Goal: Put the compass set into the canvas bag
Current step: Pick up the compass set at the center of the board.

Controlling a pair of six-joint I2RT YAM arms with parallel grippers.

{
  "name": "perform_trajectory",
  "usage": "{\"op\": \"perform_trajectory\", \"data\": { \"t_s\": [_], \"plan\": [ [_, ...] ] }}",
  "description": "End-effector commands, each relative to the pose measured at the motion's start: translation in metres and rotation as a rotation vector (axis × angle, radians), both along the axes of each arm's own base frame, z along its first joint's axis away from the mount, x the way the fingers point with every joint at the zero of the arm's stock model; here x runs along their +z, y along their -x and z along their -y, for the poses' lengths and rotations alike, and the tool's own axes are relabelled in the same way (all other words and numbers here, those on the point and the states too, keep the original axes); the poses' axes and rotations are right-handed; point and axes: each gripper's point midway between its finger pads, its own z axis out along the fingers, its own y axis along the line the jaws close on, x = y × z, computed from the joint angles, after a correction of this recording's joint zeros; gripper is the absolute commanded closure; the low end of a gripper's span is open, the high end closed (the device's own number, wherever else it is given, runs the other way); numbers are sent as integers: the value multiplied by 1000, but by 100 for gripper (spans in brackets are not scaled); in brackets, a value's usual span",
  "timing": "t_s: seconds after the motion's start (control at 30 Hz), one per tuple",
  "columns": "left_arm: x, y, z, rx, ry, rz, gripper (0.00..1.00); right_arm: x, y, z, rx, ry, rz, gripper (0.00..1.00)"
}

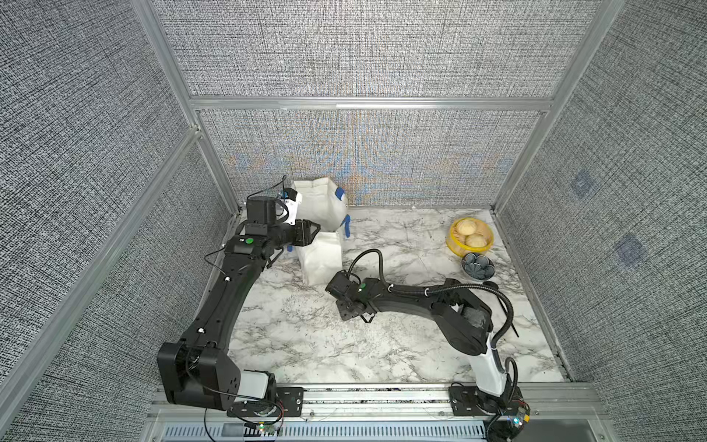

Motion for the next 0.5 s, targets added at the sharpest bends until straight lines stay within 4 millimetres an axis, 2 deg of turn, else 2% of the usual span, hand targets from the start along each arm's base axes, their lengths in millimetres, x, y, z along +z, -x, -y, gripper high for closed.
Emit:
{"op": "perform_trajectory", "data": {
  "t_s": [0.0,0.1,0.2,0.33,0.47],
  "plan": [
    [7,-1,1,-10,5,24,49,-10,12,11,-7,31,-51,48],
    [7,-1,1,-9,3,24,49,-7,9,14,-13,36,-39,53],
    [9,-1,0,-9,6,25,49,4,6,17,-13,29,-6,57],
    [10,1,2,-17,10,25,49,35,-1,16,18,-45,85,59],
    [17,5,6,-36,22,30,49,67,-6,24,33,-125,199,63]
  ]
}}
